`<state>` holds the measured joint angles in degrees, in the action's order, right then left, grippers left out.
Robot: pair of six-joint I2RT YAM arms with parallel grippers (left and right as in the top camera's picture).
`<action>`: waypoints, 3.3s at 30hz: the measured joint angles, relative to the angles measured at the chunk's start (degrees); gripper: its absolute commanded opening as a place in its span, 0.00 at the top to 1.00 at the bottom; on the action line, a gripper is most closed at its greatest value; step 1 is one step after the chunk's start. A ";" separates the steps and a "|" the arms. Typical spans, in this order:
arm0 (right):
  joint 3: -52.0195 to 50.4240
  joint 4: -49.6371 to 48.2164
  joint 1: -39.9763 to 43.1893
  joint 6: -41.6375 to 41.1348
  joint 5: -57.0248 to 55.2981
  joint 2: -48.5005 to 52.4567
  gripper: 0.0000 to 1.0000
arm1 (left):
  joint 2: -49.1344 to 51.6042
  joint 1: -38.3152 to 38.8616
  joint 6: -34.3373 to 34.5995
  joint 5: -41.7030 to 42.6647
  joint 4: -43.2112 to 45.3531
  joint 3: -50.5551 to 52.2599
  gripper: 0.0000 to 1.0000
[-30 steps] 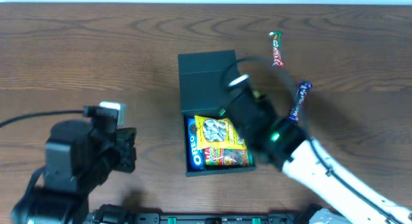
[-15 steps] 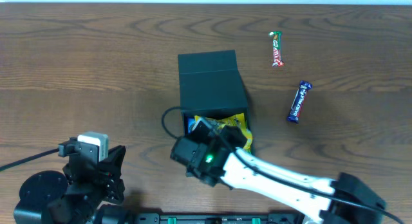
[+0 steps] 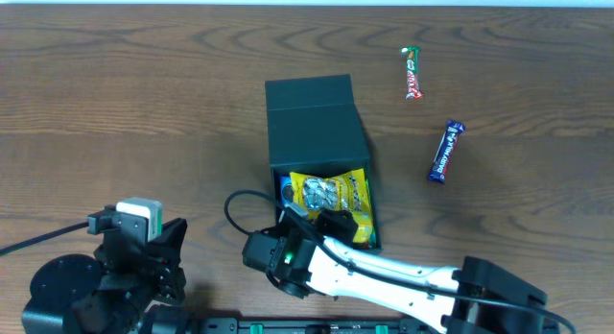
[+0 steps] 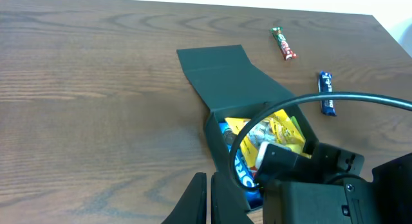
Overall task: Pack container
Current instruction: 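Lower the yellow tube into the box's front and release it, then move the right gripper up to the red KitKat bar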
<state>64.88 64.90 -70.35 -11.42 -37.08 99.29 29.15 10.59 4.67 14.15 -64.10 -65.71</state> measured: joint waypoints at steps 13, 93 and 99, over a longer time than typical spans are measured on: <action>2.95 0.68 -0.02 -2.62 0.37 0.00 0.12 | 0.00 0.00 0.00 -0.02 -0.02 0.00 0.94; 10.75 -37.73 58.62 -5.92 29.44 -2.71 0.99 | 0.17 0.00 -0.72 -0.66 0.39 0.00 0.86; 19.61 -35.28 63.01 -5.29 32.83 11.56 0.88 | 2.14 0.00 -0.92 -0.85 1.44 0.00 0.85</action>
<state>84.49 29.63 -7.33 -16.71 -4.25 110.85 31.29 10.59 3.75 13.30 -62.65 -65.71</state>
